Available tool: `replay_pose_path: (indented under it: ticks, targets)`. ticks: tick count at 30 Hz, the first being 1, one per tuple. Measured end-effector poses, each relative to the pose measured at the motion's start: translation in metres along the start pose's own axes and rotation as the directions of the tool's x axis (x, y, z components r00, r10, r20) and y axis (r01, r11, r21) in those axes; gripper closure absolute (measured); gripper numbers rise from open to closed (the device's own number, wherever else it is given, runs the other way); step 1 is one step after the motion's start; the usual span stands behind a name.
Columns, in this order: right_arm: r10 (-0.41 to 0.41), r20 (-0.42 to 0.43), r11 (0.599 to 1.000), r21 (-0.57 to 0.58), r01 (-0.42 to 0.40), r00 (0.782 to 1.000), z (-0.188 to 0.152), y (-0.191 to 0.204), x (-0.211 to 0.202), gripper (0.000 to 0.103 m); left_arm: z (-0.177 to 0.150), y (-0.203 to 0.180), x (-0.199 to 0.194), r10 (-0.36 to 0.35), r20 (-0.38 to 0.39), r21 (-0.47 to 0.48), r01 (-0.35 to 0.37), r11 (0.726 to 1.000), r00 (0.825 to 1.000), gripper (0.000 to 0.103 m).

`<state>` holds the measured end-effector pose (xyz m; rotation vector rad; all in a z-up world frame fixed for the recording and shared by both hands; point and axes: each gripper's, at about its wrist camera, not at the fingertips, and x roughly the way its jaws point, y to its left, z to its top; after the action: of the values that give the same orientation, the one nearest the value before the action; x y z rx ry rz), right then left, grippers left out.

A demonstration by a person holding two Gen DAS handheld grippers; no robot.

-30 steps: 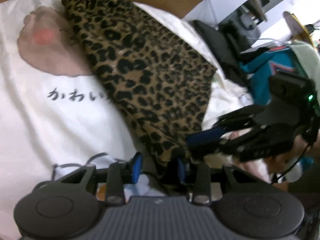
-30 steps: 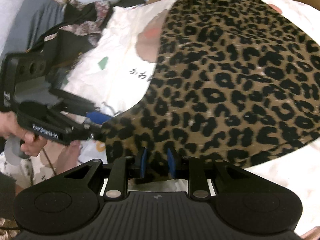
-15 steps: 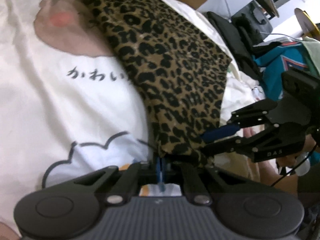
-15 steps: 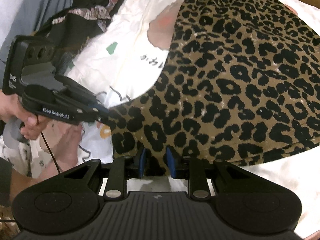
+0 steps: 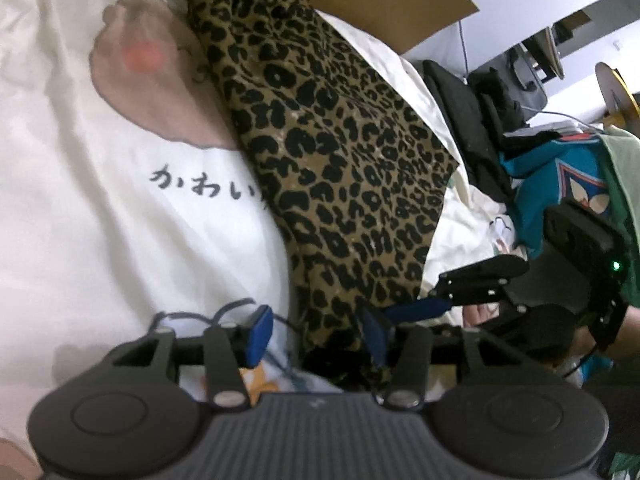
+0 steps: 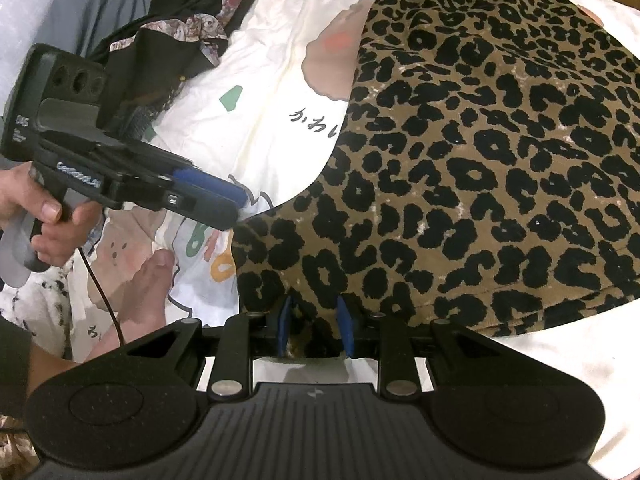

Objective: Fold clothes
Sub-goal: 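Lift the garment's edge up off the blanket with the left tool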

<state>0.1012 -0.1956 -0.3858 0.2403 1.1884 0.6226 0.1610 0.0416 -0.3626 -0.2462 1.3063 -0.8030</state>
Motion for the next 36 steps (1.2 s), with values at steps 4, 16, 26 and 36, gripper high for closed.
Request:
replay_pose_path:
  ticks: [4, 16, 26, 36]
  targets:
    - [0.006, 0.004, 1.0, 0.003, -0.006, 1.0, 0.0, 0.0, 0.002, 0.075, -0.001, 0.009, 0.014, -0.033, -0.039, -0.073, 0.03, 0.997, 0.999, 0.054]
    - [0.059, 0.012, 0.998, -0.029, -0.059, 0.998, 0.001, 0.007, 0.005, 0.074, -0.019, 0.033, 0.022, -0.121, -0.032, -0.278, 0.107, 0.954, 0.992, 0.096]
    - [-0.131, 0.179, 0.98, 0.171, 0.1, 0.975, 0.009, -0.061, -0.055, 0.073, -0.022, 0.034, 0.028, -0.162, 0.012, -0.338, 0.157, 0.928, 0.987, 0.076]
    - [-0.453, 0.26, 0.85, 0.413, 0.326, 0.853, 0.005, -0.14, -0.101, 0.07, -0.033, 0.029, 0.043, -0.25, 0.031, -0.36, 0.244, 0.901, 0.968, 0.076]
